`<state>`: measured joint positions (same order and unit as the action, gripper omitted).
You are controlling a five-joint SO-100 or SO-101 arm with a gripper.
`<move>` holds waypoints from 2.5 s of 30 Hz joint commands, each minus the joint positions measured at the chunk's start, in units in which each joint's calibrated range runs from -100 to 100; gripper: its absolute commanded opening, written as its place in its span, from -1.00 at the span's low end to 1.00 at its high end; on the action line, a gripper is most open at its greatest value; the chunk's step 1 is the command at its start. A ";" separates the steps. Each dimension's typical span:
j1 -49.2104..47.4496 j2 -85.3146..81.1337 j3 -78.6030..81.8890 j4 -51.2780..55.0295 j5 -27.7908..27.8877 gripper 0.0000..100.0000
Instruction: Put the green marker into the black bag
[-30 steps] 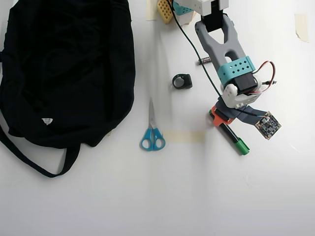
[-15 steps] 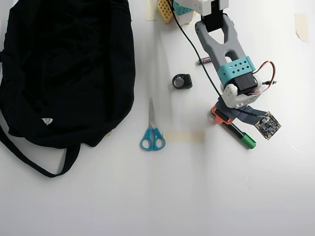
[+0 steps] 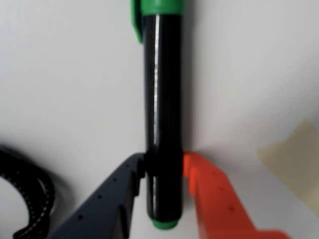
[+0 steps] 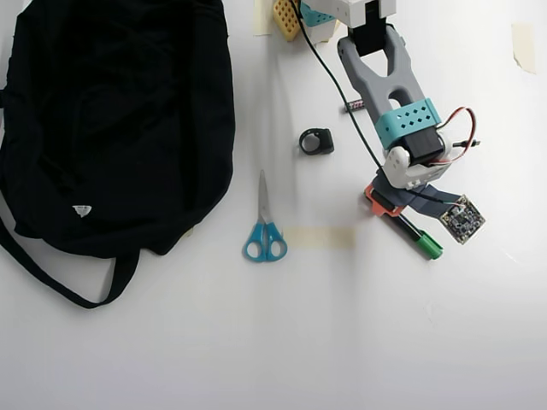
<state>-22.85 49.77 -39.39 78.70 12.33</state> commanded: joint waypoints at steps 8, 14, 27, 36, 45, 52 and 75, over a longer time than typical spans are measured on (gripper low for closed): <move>0.34 -1.47 -2.84 0.11 -0.17 -0.95; 0.41 -1.80 -2.84 0.19 -0.17 -0.95; 0.79 -1.97 -9.31 7.08 -0.22 -0.95; 1.24 -1.97 -16.14 12.34 -0.17 -0.95; 2.21 -2.05 -26.92 19.40 -2.53 -0.95; 1.98 -1.97 -32.22 20.35 -4.52 -0.96; 0.56 -0.89 -36.44 20.35 -4.83 -0.96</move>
<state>-21.38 49.77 -74.14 98.97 7.50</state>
